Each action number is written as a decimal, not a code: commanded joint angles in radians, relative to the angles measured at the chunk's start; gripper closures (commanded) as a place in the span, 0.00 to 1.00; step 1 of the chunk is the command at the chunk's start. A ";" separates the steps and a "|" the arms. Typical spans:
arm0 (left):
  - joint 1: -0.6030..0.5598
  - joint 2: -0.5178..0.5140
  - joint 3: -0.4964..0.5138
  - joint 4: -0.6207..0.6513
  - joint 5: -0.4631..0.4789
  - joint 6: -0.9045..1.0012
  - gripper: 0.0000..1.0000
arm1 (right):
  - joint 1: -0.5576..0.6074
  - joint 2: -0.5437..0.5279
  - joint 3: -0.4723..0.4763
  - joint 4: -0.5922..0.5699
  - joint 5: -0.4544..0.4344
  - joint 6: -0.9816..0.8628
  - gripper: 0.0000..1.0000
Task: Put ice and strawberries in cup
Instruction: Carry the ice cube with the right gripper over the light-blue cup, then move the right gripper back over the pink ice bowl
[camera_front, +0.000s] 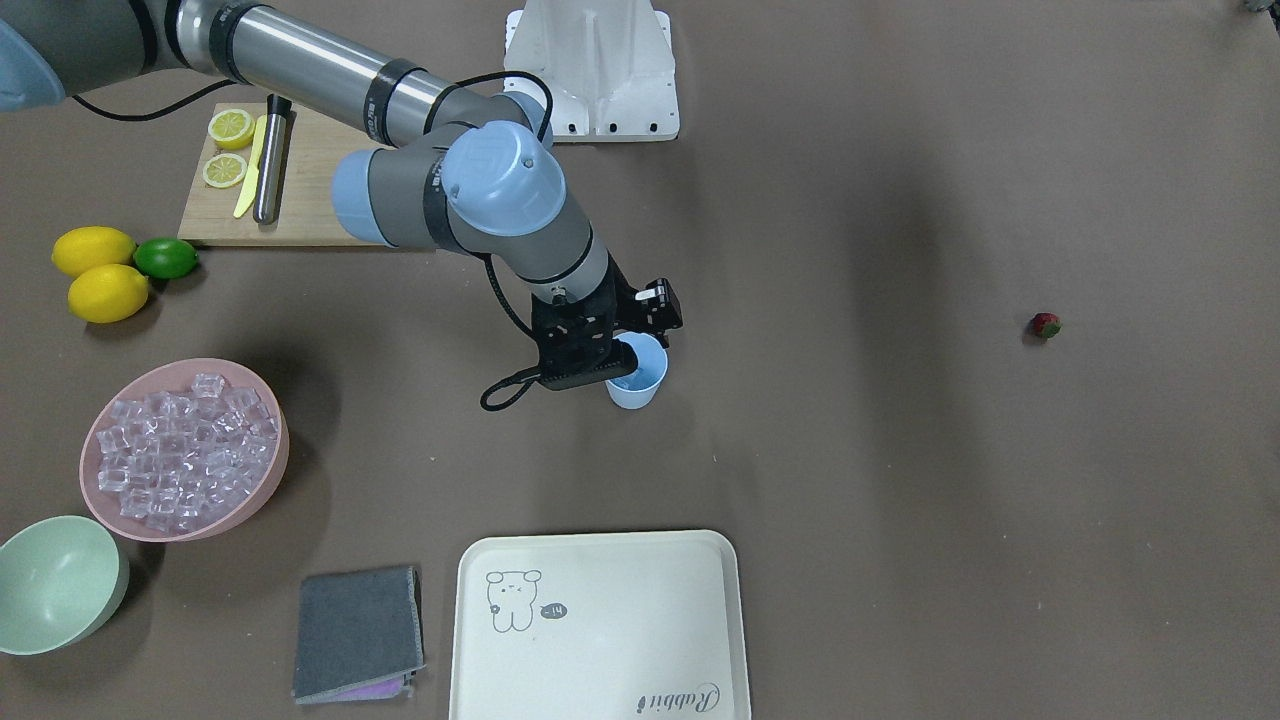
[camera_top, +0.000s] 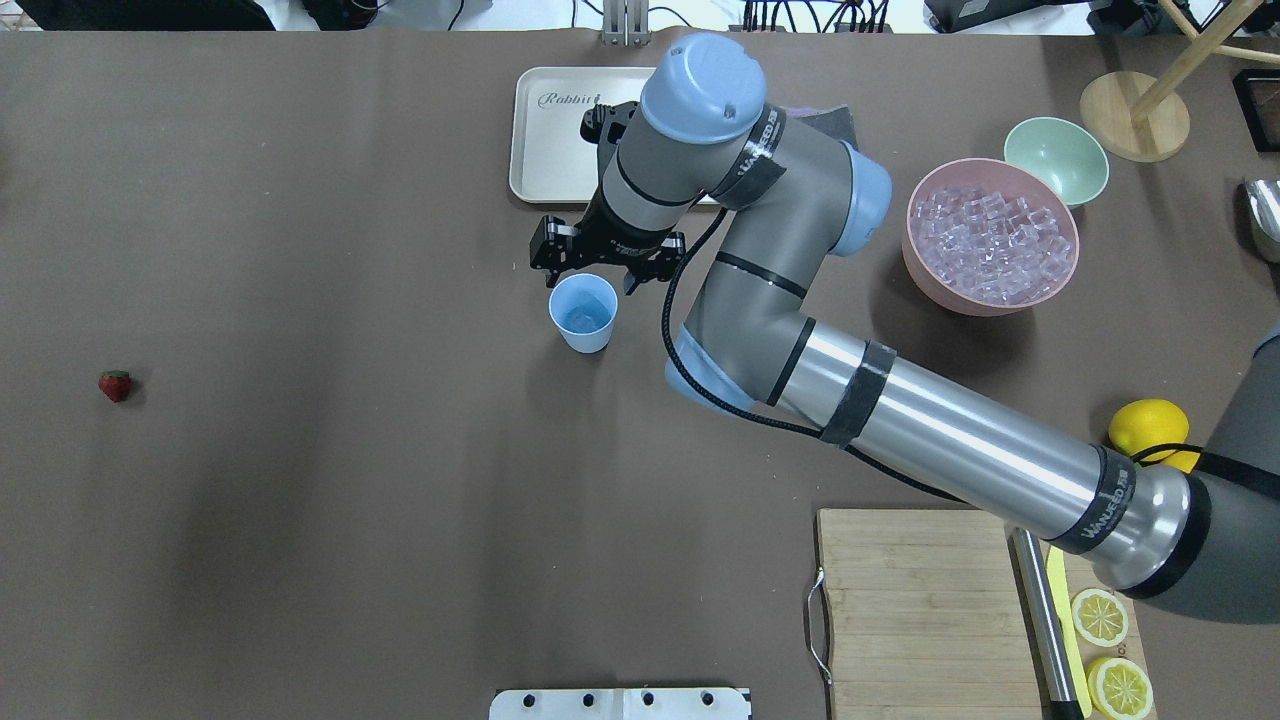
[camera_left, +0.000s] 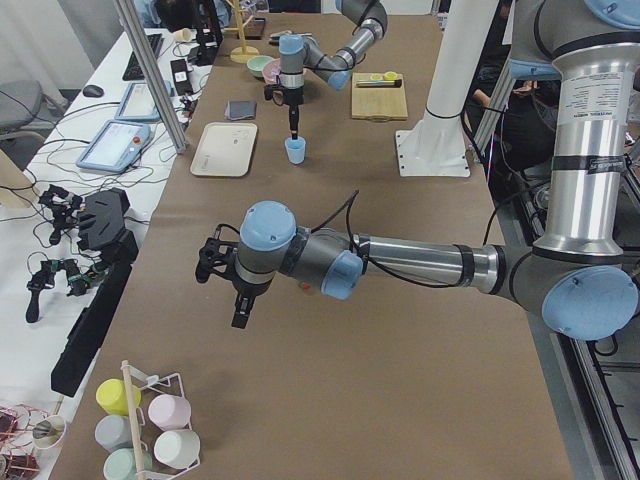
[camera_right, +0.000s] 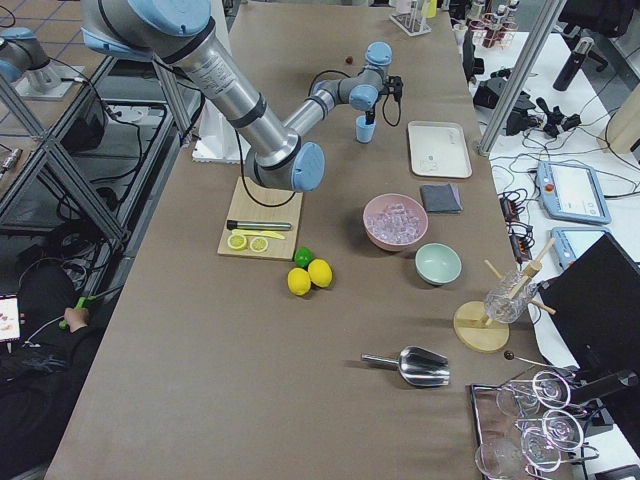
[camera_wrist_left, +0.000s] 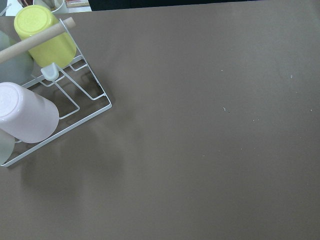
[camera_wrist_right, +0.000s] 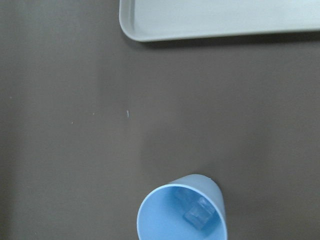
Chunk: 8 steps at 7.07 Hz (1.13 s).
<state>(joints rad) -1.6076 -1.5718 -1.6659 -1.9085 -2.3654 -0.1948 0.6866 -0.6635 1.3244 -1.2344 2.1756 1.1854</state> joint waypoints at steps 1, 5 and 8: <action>0.000 -0.001 -0.005 0.000 0.000 0.000 0.02 | 0.135 -0.052 0.068 -0.152 0.081 -0.070 0.02; 0.000 -0.001 -0.021 -0.004 -0.003 0.000 0.02 | 0.364 -0.287 0.179 -0.451 0.062 -0.789 0.02; 0.000 -0.001 -0.026 -0.004 -0.003 0.000 0.02 | 0.361 -0.304 0.161 -0.442 0.070 -1.040 0.03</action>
<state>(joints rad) -1.6076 -1.5724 -1.6898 -1.9128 -2.3684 -0.1948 1.0533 -0.9645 1.4917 -1.6769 2.2426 0.2186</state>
